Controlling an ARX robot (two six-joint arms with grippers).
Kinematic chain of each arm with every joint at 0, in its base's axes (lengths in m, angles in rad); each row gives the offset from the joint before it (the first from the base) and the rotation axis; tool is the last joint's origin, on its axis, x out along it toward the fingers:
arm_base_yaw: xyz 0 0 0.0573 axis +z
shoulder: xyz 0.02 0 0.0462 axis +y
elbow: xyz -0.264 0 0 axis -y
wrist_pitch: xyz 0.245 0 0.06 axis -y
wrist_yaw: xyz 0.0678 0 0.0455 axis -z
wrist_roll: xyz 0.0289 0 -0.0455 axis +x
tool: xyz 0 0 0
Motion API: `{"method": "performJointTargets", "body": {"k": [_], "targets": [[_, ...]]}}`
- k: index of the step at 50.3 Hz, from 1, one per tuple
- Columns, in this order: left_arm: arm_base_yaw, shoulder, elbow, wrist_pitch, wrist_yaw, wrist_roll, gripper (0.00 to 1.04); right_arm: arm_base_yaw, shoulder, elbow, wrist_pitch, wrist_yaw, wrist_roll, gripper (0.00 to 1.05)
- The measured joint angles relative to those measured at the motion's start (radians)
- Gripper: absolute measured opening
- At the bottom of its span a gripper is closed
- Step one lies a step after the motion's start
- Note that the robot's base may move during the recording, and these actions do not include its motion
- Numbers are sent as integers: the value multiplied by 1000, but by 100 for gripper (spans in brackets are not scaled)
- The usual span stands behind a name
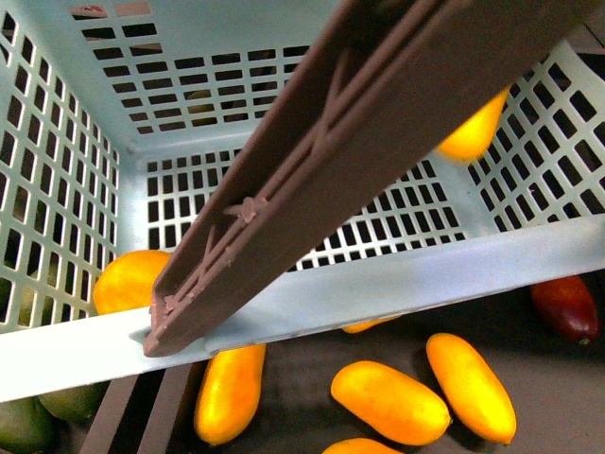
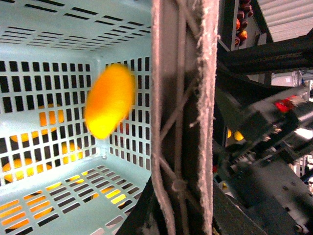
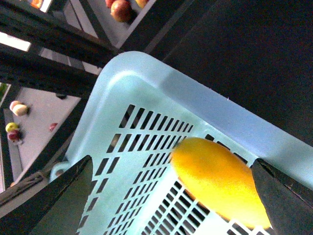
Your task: Pick lemon and mango into basket
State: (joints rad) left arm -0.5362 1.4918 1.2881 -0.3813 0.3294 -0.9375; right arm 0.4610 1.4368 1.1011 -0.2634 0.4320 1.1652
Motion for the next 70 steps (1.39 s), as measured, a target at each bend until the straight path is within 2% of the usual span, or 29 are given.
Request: {"method": "performJointTargets", "body": {"k": [17,26,29,33,35,37,40,51,54,60,63,70], "targets": [[1,1,0,0,-11,-3,6,-111,-225,-99,-151,142,14,96],[0,1,-1,0,-7,-3,6,-159,-325,-142,-196,203,-70,96],[0,1,0,0,-6,-4,6,-201,-401,-262,77,5,-267,86],[0,1,0,0,-3,-5,6,-230,-465,-406,347,-148,-511,76],[0,1,0,0,-4,-10,6,-249,-507,-507,512,-218,-724,67],[0,1,0,0,-5,-8,6,-267,-541,-581,618,-245,-865,59],[0,1,-1,0,-5,-7,6,-289,-582,-657,680,-267,-1014,47],[0,1,0,0,-5,-7,6,-332,-662,-792,717,-309,-1127,17],[0,1,0,0,-5,-6,6,-349,-700,-838,725,-326,-1141,3],[0,1,0,0,-5,-7,6,-375,-756,-895,728,-352,-1155,2],[0,1,-1,0,-5,-6,6,-428,-789,-923,726,-423,-1157,2],[0,1,0,0,-5,-6,6,-457,-859,-975,708,-430,-1159,2]]}}
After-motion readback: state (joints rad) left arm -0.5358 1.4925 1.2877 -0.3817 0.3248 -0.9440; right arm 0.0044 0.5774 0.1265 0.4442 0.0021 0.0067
